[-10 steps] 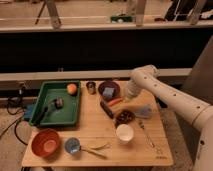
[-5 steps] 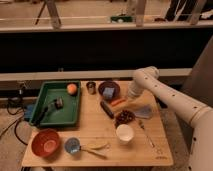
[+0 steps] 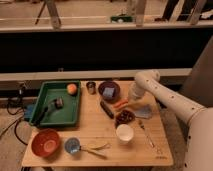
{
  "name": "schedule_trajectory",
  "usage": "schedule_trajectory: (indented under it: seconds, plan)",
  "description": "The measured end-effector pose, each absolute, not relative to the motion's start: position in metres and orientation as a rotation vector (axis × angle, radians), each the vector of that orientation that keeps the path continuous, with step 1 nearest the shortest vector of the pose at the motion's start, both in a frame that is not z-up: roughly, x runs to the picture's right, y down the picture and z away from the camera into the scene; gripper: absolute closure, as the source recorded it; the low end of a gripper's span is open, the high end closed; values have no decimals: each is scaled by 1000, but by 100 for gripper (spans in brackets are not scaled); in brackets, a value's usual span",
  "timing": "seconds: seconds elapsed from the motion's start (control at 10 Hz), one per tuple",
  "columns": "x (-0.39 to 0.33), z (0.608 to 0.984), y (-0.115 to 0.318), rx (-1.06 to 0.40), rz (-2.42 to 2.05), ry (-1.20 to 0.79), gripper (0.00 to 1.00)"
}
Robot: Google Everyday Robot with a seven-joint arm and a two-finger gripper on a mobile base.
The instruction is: Place pepper in table surface
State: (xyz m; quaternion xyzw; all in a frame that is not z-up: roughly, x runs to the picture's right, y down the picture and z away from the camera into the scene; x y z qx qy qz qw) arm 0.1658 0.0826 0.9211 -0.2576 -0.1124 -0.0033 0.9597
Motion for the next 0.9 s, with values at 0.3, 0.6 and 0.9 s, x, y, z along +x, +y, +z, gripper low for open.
schedule_trajectory:
  seconds: [0.3, 0.6, 0.9]
  plan:
    - [161, 934, 94, -552, -20, -207, 51]
    - [161, 937, 98, -560, -12, -200, 23]
    - [158, 933, 97, -557, -16, -209, 20]
